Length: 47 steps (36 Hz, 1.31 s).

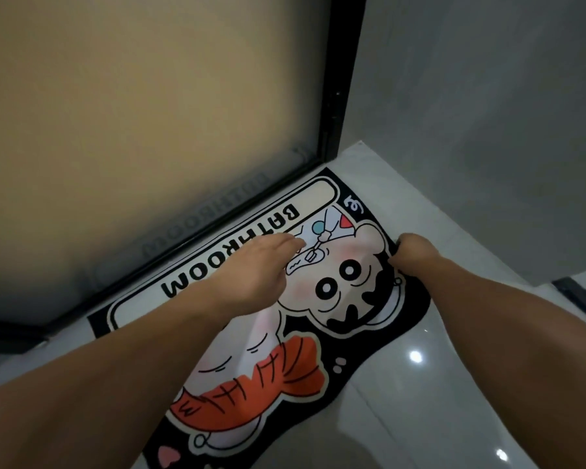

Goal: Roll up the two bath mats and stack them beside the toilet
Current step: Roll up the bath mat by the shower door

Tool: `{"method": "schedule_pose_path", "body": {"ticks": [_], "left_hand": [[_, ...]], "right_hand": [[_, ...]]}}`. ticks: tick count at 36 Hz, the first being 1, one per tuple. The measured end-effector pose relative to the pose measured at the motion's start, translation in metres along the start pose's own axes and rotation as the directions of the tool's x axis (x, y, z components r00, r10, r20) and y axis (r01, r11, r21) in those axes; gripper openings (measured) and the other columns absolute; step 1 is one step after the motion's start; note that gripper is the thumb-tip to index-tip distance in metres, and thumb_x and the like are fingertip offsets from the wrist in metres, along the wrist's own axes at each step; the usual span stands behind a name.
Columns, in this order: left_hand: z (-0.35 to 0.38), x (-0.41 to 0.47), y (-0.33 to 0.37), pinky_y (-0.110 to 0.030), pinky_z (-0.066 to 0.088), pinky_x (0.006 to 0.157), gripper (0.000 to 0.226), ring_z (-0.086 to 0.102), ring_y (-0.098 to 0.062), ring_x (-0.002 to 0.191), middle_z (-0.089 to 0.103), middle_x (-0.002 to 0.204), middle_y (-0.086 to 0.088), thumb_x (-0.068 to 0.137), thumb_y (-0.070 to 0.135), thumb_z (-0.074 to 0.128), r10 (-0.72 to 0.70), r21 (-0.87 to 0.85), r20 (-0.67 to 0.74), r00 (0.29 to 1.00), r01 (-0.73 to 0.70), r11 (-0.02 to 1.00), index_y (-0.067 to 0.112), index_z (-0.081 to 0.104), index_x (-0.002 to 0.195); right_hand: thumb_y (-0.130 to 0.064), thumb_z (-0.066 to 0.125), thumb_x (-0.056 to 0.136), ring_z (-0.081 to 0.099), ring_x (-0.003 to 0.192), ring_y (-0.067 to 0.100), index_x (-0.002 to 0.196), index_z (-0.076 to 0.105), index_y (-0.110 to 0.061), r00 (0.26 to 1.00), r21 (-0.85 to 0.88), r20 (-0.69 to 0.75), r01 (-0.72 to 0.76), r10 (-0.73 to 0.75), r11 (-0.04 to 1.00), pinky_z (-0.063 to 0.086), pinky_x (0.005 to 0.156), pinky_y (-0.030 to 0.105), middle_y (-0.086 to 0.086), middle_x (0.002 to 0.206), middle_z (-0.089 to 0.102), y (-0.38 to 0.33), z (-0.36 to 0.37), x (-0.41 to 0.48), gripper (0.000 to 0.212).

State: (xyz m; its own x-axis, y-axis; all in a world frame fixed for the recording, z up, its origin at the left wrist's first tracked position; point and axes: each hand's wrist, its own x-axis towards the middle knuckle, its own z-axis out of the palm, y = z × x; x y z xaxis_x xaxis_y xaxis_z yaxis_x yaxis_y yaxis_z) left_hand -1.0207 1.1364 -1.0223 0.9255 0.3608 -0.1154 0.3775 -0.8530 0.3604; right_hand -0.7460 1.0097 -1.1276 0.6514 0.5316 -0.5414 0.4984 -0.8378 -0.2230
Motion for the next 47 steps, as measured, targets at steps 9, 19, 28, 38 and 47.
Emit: {"method": "schedule_pose_path", "body": {"ticks": [9, 19, 28, 38, 47], "left_hand": [[-0.012, 0.011, 0.005, -0.032, 0.027, 0.112, 0.058, 0.036, -0.019, 0.134, 0.041, 0.145, -0.001, 0.088, 0.009, 0.046, 0.082, 0.079, 0.031, 0.996, -0.084, 0.993, 0.017, 0.034, 0.144], [-0.056, 0.014, 0.004, -0.03, 0.017, 0.114, 0.083, 0.028, -0.02, 0.137, 0.032, 0.15, -0.003, 0.08, 0.042, 0.065, 0.088, 0.152, -0.149, 0.985, -0.065, 0.986, 0.016, 0.023, 0.147], [-0.098, 0.015, 0.023, -0.035, 0.048, 0.084, 0.048, 0.06, -0.025, 0.101, 0.064, 0.111, -0.003, 0.076, 0.025, 0.062, 0.099, -0.075, -0.078, 0.992, -0.105, 0.992, 0.028, 0.049, 0.122], [-0.146, -0.017, 0.034, -0.033, 0.043, 0.069, 0.03, 0.054, -0.019, 0.084, 0.06, 0.095, 0.001, 0.083, 0.012, 0.052, 0.214, 0.047, -0.027, 0.976, -0.213, 0.976, 0.025, 0.051, 0.109], [-0.158, -0.033, 0.015, -0.03, 0.035, 0.054, 0.024, 0.041, -0.017, 0.063, 0.04, 0.07, 0.003, 0.083, 0.002, 0.046, 0.003, 0.29, -0.025, 1.0, 0.004, 0.957, 0.025, 0.042, 0.091]], "right_hand": [[-0.007, 0.046, 0.09, 0.047, 0.071, 0.023, 0.117, 0.04, 0.004, 0.994, -0.082, -0.01, 0.112, -0.113, 0.99, 0.038, 0.068, 0.032, 0.009, 0.078, 0.047, -0.028, 0.002, -0.027, 0.029], [-0.005, 0.049, 0.079, 0.056, 0.088, 0.029, 0.113, 0.048, -0.015, 0.83, -0.49, -0.133, 0.42, -0.541, 0.764, 0.044, 0.066, 0.035, 0.009, 0.1, 0.058, -0.079, -0.101, -0.131, 0.036], [-0.015, 0.054, 0.081, 0.055, 0.106, 0.019, 0.135, 0.038, -0.034, 0.657, -0.604, -0.131, 0.541, -0.742, 0.586, 0.039, 0.077, 0.03, -0.006, 0.121, 0.057, -0.11, -0.159, -0.237, 0.06], [-0.036, 0.062, 0.081, 0.059, 0.083, 0.019, 0.132, 0.039, -0.037, 0.741, -0.546, -0.004, 0.561, -0.672, 0.622, 0.051, 0.077, 0.039, -0.004, 0.092, 0.063, -0.151, -0.164, -0.254, 0.057], [-0.009, 0.045, 0.082, 0.057, 0.082, 0.025, 0.123, 0.048, -0.035, 0.705, -0.466, -0.002, 0.627, -0.709, 0.624, 0.049, 0.074, 0.039, 0.005, 0.092, 0.062, -0.156, -0.15, -0.238, 0.048]]}}
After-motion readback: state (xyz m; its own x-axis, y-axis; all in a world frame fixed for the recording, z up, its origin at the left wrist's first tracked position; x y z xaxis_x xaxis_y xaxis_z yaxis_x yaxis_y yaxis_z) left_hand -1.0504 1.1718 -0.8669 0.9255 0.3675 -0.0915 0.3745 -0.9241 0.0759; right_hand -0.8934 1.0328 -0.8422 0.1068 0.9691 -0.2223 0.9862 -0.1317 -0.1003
